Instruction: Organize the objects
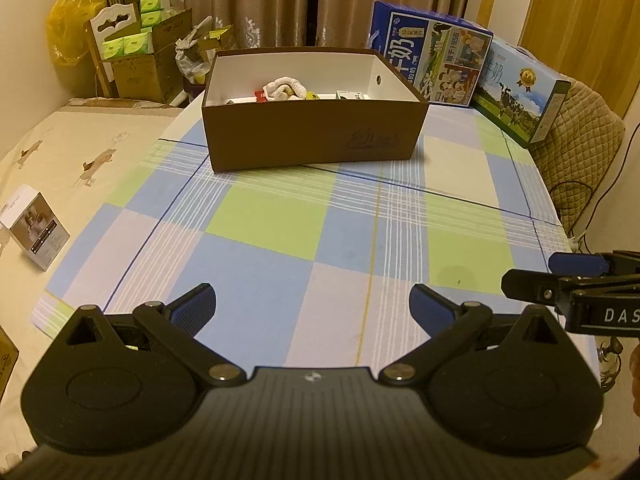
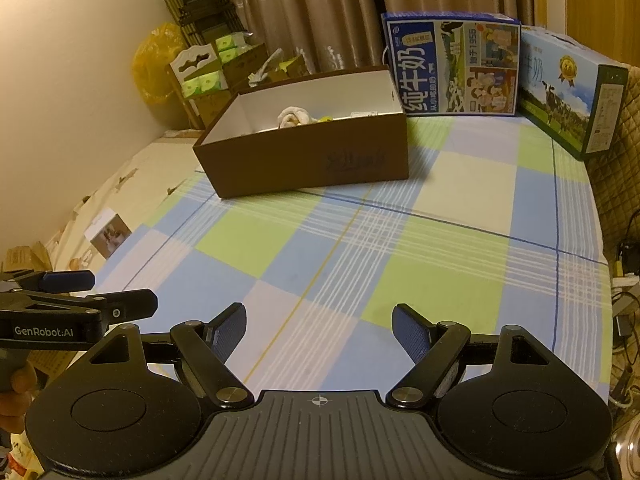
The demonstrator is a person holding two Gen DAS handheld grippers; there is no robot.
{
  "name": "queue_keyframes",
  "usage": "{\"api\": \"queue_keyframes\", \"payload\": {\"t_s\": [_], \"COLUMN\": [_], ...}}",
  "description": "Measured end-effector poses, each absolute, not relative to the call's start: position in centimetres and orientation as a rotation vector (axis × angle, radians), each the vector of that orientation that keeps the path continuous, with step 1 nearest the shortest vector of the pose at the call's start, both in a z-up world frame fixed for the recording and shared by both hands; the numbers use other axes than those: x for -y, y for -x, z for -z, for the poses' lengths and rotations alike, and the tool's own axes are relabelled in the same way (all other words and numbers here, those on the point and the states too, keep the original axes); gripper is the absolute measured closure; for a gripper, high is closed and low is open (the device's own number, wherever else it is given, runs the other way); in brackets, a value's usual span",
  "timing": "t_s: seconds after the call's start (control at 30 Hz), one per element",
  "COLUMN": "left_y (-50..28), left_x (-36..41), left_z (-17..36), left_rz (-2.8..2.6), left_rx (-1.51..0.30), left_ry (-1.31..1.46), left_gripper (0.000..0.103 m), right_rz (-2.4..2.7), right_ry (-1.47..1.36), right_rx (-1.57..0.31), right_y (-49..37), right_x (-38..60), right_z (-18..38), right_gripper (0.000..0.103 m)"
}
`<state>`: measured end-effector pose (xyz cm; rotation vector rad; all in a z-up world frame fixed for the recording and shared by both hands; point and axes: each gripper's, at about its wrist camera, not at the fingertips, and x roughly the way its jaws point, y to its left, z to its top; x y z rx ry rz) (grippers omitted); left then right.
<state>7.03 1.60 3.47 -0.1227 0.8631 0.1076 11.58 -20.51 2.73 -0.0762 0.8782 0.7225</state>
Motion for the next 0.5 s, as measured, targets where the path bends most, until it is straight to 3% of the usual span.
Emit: {"api": "queue_keyframes", "payload": {"t_s": [0.5], "left_y": [-7.68], "left_x": [-1.57], "left_z": [-2.80], "left_rz": [-0.112], "left_rx": [-0.875], "left_ry": [0.121], "left_gripper": [0.002], "right_rz": [-0.718], "right_ry": [0.078], "right_rx": [-0.897], "right_y": [-12.23], "right_x": [20.10], "right_z": [-2.10], "right_gripper": [0.026]}}
